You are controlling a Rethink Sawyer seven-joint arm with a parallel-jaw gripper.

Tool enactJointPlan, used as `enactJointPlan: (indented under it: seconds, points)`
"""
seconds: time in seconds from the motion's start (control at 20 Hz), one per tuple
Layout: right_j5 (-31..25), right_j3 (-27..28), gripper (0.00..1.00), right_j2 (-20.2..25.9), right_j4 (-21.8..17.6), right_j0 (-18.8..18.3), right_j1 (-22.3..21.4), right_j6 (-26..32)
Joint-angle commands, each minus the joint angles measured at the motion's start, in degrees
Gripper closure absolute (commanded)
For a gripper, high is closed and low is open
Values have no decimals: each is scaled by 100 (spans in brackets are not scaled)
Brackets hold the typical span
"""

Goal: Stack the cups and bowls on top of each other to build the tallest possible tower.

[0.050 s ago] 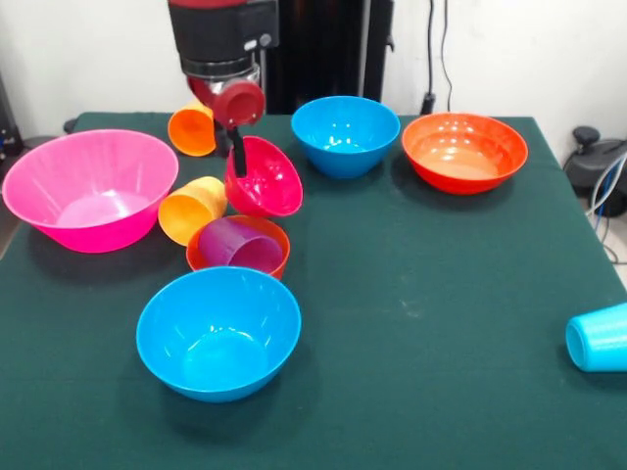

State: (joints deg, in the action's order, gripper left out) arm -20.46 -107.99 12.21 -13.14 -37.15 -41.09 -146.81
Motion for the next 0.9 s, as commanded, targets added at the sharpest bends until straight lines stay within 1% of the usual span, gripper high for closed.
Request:
enactJointPlan:
  seconds: [0.05, 0.2, 0.3, 0.4, 0.45, 0.55, 0.6, 0.65, 0.7, 0.8, 0.9]
  points:
    - [-274, -464, 0, 863, 308, 45, -126, 98]
    - [-80, -878, 0, 993, 457, -20, -272, -98]
    - [-22, -1262, 0, 1015, 627, -38, -519, -299]
    - [-5, -1701, 0, 1112, 888, -104, -766, -505]
    - [17, -1819, 0, 1080, 932, -93, -868, -541]
    - [-162, -2122, 0, 1035, 1174, -71, -1134, -627]
    - [-262, -2181, 0, 965, 1238, -51, -1240, -615]
    - [-301, -2133, 0, 796, 1170, 33, -1311, -559]
    - [-202, -2011, 0, 681, 1031, 95, -1287, -474]
    - [-25, -1588, 0, 685, 825, 15, -1032, -152]
    - [18, -850, 0, 498, 456, 78, -617, 159]
